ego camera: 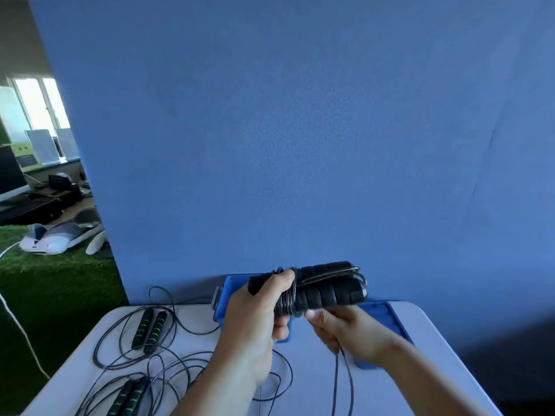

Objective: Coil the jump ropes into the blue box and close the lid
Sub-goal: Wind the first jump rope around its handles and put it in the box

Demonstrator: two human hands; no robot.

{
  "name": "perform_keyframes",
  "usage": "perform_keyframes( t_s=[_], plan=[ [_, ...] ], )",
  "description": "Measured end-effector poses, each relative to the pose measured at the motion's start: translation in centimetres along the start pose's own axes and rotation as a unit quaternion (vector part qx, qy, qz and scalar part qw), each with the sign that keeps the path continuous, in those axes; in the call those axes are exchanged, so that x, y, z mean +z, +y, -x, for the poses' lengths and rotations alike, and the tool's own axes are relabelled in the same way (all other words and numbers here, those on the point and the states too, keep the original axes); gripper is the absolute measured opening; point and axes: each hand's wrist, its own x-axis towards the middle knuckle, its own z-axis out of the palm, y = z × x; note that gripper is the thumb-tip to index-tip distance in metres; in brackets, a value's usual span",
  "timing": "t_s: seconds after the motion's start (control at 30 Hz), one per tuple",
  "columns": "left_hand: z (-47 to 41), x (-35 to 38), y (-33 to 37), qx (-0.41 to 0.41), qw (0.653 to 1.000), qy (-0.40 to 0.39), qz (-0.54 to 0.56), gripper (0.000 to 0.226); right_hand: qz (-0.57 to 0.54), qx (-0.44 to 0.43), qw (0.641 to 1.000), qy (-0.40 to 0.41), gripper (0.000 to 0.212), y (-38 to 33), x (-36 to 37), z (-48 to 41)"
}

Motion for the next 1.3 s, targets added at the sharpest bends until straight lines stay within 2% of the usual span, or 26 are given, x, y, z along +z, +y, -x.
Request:
perform_keyframes(
  t_s=[0.17, 0.23, 0.27, 0.4, 0.47, 0.57, 0.7, 0.8, 0.93, 1.1, 1.3],
  plan=[
    [0.7, -0.3, -0.2, 0.014, 0.997, -0.046, -0.063, 0.014, 0.114, 0.023, 0.992, -0.054, 0.007, -2.2, -5.5, -2.3],
    [1.0, -0.3, -0.3, 0.02, 0.994, -0.062, -0.084, 0.015, 0.198, 0.054, 0.978, -0.049, 0.027, -3.7, -6.5, -3.5],
    [1.1, -0.3, -0.3, 0.024, 0.993, -0.069, -0.095, 0.019, 0.224, 0.058, 0.971, -0.051, 0.03, -4.4, -6.8, -3.9],
    [0.9, -0.5, -0.4, 0.036, 0.988, -0.073, -0.133, 0.036, 0.295, 0.037, 0.95, -0.094, 0.033, -8.4, -7.7, -4.4],
    [0.5, -0.7, -0.6, 0.036, 0.988, -0.061, -0.14, 0.039, 0.329, 0.045, 0.939, -0.087, 0.039, -10.0, -7.5, -4.2],
    [-0.2, -0.9, -1.0, 0.054, 0.985, -0.056, -0.153, 0.039, 0.346, 0.051, 0.935, -0.059, 0.036, -11.4, -6.8, -3.9],
    [-1.0, -0.7, -1.2, 0.07, 0.985, -0.038, -0.151, 0.034, 0.338, 0.072, 0.938, -0.009, 0.034, -11.6, -5.4, -3.2],
    [-1.8, -0.6, -1.5, 0.061, 0.992, 0.006, -0.113, 0.024, 0.276, 0.102, 0.955, 0.036, 0.029, -10.9, -4.0, -2.5],
    [-2.6, -0.5, -2.0, 0.059, 0.993, 0.035, -0.094, 0.027, 0.197, 0.115, 0.971, 0.074, 0.026, -9.8, -2.3, -1.1],
    [-3.8, -0.4, -2.6, 0.066, 0.992, 0.067, -0.081, 0.028, 0.214, 0.065, 0.97, 0.096, 0.03, -8.4, 0.2, 0.1],
    [-4.0, 0.1, -2.9, 0.059, 0.993, 0.083, -0.064, 0.029, 0.176, 0.015, 0.976, 0.127, 0.025, -5.5, 3.4, 1.7]
  ],
)
